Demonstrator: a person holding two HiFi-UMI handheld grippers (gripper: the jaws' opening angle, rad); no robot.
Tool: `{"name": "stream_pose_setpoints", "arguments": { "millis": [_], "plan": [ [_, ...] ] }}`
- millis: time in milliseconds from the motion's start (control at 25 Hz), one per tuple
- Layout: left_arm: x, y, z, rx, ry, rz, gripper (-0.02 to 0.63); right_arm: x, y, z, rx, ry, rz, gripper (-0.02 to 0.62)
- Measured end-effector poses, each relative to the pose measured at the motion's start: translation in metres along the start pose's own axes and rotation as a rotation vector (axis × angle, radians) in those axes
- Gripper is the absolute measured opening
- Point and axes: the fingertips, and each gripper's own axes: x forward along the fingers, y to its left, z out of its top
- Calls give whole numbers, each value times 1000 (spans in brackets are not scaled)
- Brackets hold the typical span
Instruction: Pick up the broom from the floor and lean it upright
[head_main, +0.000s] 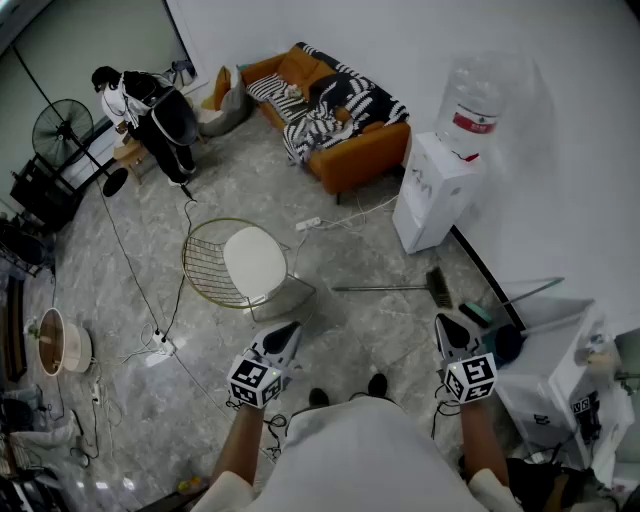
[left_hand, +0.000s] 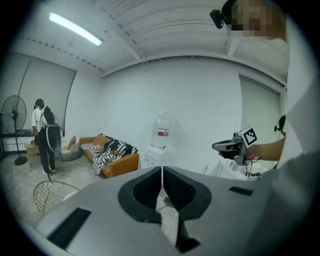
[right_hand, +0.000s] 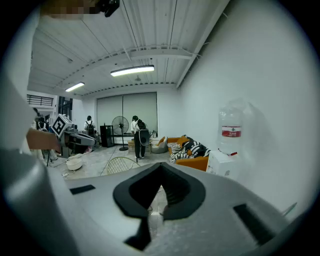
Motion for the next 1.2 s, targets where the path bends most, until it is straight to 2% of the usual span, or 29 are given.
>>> {"name": "stream_pose_setpoints", "arguments": {
  "millis": [640, 1200],
  "plan": [
    [18, -20, -6, -19, 11, 28, 12, -1, -23, -7, 14, -5, 43, 0],
    [68, -59, -15, -65, 22, 106, 12, 3, -89, -29, 19, 21, 109, 0]
  ]
}}
